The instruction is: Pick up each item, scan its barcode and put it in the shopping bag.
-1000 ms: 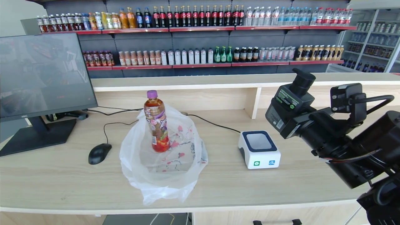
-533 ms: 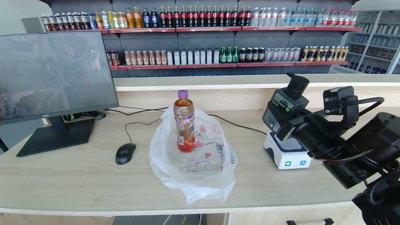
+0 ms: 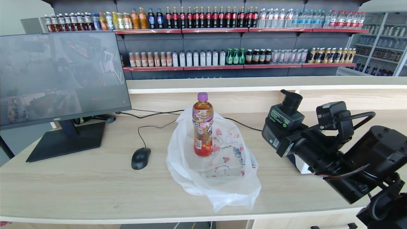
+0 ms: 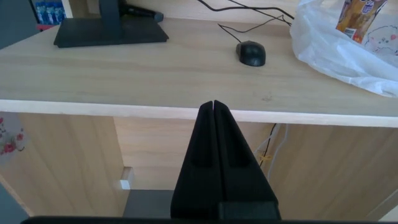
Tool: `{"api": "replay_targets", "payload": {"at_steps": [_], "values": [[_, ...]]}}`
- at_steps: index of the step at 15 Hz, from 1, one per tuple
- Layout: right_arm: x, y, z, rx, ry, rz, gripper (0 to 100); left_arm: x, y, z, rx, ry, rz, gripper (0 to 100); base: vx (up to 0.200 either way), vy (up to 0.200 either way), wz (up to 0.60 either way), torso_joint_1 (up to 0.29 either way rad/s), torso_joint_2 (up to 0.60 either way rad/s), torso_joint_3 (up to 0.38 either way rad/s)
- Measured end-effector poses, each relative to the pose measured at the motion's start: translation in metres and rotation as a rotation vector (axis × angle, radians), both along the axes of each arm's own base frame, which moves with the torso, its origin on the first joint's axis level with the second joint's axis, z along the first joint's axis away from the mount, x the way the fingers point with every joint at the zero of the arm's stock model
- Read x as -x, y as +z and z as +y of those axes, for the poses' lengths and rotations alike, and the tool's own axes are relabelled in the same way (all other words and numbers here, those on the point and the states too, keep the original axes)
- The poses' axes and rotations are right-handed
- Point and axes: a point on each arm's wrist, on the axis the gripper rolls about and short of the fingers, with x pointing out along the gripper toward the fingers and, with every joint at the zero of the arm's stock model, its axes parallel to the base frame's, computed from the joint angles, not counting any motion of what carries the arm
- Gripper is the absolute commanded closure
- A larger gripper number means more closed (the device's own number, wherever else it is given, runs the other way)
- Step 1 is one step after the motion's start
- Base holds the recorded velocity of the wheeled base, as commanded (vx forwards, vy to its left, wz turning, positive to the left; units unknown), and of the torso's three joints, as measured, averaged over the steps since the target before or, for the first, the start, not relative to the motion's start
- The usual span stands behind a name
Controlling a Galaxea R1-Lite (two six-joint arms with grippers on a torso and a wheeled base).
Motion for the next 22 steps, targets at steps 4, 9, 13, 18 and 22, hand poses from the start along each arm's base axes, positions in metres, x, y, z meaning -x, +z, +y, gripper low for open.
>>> {"api": "replay_targets", "payload": {"at_steps": [4,9,13,18,22], "values": [[0.003,-0.004,0.008,0.008,0.032,0.015,100,0.0,0.0,0.0,0.0,0.0,0.001,100,0.0,0.0,0.0,0.0,0.0,0.0],[0.002,-0.008,0.018,0.012,0.06,0.022,100,0.0,0.0,0.0,0.001,-0.001,0.001,100,0.0,0.0,0.36,-0.002,0.0,0.004],[0.002,-0.01,0.019,0.009,0.064,0.031,100,0.0,0.0,0.0,0.003,0.0,-0.001,100,0.0,0.0,0.0,0.0,0.0,0.0],[0.01,-0.022,0.025,0.037,0.096,0.078,100,0.0,0.0,0.0,0.003,0.0,0.0,100,0.0,0.0,0.0,0.0,0.0,0.0],[0.017,-0.034,0.036,0.067,0.146,0.12,100,0.0,0.0,0.0,0.003,0.0,0.0,100,0.0,0.0,0.0,0.0,0.0,0.0]]}}
